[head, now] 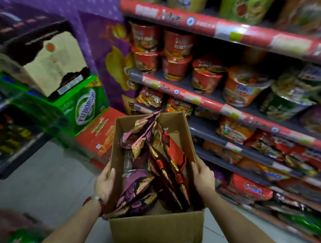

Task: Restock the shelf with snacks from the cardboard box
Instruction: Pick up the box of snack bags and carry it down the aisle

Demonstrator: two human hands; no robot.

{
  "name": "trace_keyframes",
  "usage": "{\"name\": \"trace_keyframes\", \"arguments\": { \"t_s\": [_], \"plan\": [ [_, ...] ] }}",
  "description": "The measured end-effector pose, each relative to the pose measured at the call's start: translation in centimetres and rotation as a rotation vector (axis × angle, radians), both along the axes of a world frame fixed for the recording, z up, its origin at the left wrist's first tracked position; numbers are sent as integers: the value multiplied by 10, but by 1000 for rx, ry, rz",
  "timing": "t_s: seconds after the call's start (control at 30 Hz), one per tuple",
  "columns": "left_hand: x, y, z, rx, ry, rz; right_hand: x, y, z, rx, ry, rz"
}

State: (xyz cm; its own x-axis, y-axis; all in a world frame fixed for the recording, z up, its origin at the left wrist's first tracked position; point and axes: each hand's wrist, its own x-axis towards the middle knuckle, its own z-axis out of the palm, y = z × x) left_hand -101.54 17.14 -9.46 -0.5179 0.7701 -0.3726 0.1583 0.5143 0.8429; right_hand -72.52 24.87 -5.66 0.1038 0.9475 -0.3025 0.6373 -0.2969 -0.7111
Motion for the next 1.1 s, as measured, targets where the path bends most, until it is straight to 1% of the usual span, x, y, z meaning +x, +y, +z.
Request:
{"name": "trace_keyframes", "arguments": {
  "t_s": [0.2,0.33,0.43,0.6,0.7,0.8,0.93,1.1],
  "plan": [
    [-11,-8,0,2,38,-62,-8,-30,-8,-6,77,-88],
    [-14,-18,0,-15,47,-97,-10,-49,-10,5,99,-110],
    [-8,-30,4,-19,20,-76,-4,-60,-15,-11,102,-128],
    [15,-41,13,-15,-4,-101,18,-81,-20,-35,127,-176],
    [27,-44,8,1,9,-157,35,-92,-26,-57,143,-210],
    [42,-38,0,-16,5,-225,55,-103,-31,-65,114,-265],
    [72,-23,-4,-15,10,-329,87,-117,-36,-103,123,-376],
    [116,-4,-4,-59,-6,-459,126,-137,-48,-121,78,-515]
  ]
}}
